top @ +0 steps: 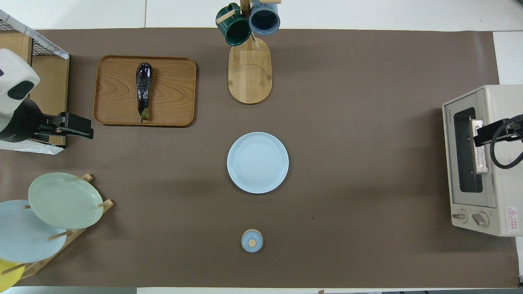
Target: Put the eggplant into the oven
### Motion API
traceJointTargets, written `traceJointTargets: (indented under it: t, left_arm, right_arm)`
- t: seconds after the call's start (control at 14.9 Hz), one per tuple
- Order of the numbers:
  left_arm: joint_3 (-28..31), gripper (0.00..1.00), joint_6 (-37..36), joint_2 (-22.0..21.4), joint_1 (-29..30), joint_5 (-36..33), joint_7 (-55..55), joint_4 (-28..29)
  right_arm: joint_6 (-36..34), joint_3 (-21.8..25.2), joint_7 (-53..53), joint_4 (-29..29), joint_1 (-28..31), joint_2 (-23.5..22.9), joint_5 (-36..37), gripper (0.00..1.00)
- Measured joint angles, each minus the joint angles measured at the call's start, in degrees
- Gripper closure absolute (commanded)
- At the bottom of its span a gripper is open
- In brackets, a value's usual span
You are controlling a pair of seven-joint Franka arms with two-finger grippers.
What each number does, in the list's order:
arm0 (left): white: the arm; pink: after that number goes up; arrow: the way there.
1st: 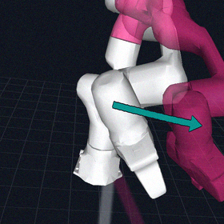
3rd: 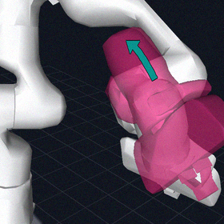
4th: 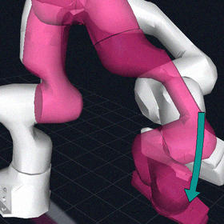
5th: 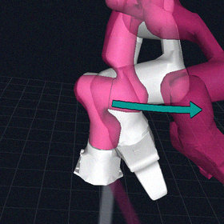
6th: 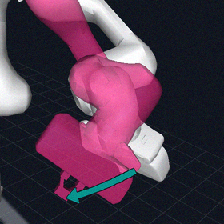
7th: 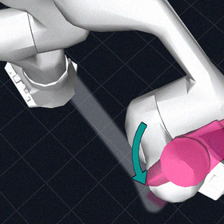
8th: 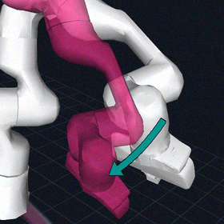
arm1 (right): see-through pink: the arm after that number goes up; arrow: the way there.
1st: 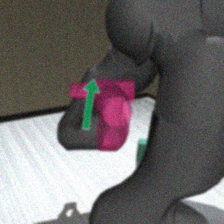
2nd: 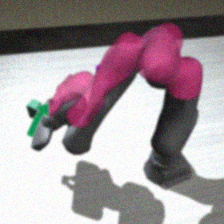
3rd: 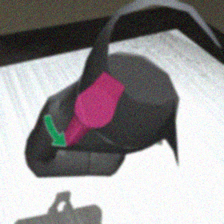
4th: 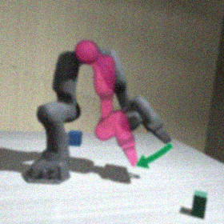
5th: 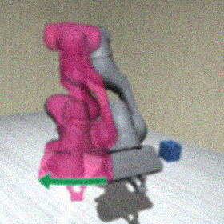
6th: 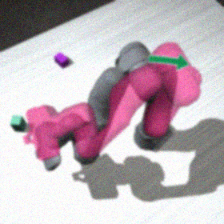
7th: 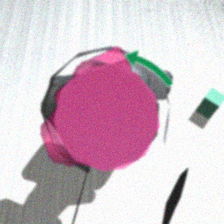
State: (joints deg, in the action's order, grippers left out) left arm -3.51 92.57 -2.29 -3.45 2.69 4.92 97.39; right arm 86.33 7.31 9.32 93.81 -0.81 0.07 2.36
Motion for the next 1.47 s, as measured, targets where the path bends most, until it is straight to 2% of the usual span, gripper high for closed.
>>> traceJointTargets:
  t: [0.47,0.54,0.6,0.67,0.74,1.0,1.14,1.27,1.47]
  left_arm:
    - [0.19,0.00,0.00,0.00,0.02,0.00,0.00,0.00]
    - [0.20,0.00,0.00,0.00,0.02,0.00,0.00,0.00]
    - [0.20,0.00,0.01,0.00,0.02,0.00,-0.01,0.00]
    - [0.20,0.00,0.16,0.00,0.02,0.00,0.00,0.00]
    - [0.21,0.00,0.76,0.01,0.02,0.00,0.00,0.00]
    - [0.20,0.00,5.80,1.47,0.02,0.00,0.11,0.17]
    - [0.06,0.00,8.74,5.65,0.01,0.00,0.11,-0.63]
    - [-0.13,0.00,12.60,13.93,-0.04,0.01,0.11,-3.82]
    - [-0.57,0.00,19.50,28.76,-0.60,0.00,-0.04,-11.20]
  right_arm:
    - [-0.05,-0.01,0.00,0.00,-0.01,0.00,0.00,0.00]
    - [-0.05,0.00,0.00,0.00,0.01,0.00,0.00,0.07]
    - [-0.04,0.01,0.00,0.02,0.13,0.00,0.00,0.51]
    - [0.35,0.02,0.00,0.16,0.32,0.02,0.00,0.90]
    - [1.77,0.07,0.01,0.72,0.48,0.10,0.00,1.00]
    - [10.44,0.42,0.31,8.43,0.67,2.02,0.04,1.00]
    - [13.92,0.57,0.31,12.27,1.55,3.08,0.77,1.00]
    - [18.18,0.66,0.31,14.90,2.67,3.21,2.47,1.00]
    - [21.28,0.72,0.32,17.07,3.71,2.05,4.04,1.00]
